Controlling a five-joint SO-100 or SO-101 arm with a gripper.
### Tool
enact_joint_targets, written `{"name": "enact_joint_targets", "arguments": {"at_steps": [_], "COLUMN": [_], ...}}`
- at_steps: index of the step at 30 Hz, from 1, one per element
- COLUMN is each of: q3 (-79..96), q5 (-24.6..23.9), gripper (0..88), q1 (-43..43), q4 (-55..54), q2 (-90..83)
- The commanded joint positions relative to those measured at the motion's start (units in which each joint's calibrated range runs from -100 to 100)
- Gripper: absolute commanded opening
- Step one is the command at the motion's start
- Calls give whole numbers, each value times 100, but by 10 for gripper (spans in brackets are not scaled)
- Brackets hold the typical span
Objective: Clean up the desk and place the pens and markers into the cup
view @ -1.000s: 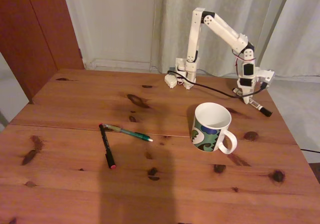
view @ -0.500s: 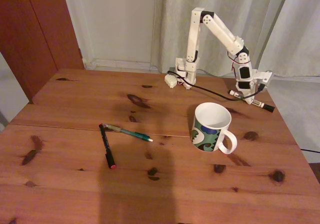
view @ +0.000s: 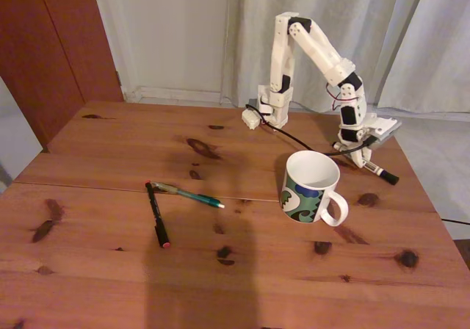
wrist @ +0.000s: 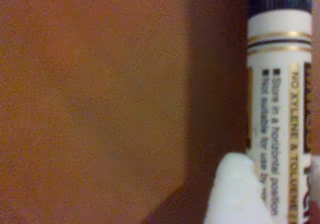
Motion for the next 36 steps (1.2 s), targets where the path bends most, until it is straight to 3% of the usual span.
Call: {"name": "enact_joint_targets", "arguments": {"at_steps": [1,36], "q3": [-163,720], "q5": [116,174], "gripper": [8,8], "q1": [379,2100], "q4": [-62,-88], "q2": [-549,-4480]}}
